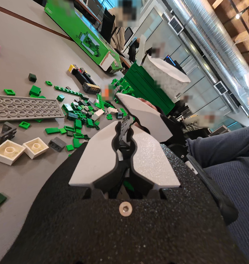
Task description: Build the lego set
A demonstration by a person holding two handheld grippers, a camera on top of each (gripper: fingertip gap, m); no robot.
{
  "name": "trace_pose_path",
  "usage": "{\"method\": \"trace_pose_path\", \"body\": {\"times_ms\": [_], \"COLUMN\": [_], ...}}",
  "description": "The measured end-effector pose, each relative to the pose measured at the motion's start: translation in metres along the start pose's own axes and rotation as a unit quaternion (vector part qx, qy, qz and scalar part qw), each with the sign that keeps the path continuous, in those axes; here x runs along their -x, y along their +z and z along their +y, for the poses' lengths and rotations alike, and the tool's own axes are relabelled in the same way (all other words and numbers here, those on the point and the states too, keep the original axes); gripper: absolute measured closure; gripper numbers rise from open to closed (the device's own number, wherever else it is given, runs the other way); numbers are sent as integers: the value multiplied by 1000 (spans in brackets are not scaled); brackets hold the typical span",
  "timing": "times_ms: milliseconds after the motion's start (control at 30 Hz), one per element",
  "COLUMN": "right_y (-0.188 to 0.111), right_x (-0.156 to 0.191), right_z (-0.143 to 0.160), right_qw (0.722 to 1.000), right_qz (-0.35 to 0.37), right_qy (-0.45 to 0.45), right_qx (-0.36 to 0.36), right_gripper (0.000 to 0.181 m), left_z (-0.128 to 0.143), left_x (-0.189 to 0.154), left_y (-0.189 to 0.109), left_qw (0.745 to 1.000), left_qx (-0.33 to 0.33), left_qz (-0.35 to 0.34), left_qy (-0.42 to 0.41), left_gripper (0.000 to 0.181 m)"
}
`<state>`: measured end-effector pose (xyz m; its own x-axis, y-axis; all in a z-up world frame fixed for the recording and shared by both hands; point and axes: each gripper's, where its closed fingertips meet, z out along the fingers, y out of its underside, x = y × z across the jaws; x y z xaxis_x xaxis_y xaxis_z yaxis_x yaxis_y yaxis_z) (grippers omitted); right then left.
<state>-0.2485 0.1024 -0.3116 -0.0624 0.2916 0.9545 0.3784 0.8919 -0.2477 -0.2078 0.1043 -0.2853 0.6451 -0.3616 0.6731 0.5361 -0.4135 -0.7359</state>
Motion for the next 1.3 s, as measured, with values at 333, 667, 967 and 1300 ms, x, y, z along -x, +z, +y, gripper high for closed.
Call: {"method": "trace_pose_path", "body": {"times_ms": [333,667,967,1300], "right_y": [-3,-6,2,2], "right_x": [6,4,5,7], "right_z": [-7,-7,-1,-4], "right_qw": [995,983,996,994], "right_qz": [-49,-89,-54,-83], "right_qy": [77,145,66,74], "right_qx": [-36,-64,-21,-21], "right_gripper": [85,85,85,85], "left_z": [2,16,15,13], "left_x": [3,11,19,21], "left_y": [-1,4,3,1], "left_qw": [996,983,994,993], "left_qx": [19,74,62,62], "left_qz": [-21,-64,-60,-64], "left_qy": [82,152,69,80], "left_gripper": [173,175,174,175]}}
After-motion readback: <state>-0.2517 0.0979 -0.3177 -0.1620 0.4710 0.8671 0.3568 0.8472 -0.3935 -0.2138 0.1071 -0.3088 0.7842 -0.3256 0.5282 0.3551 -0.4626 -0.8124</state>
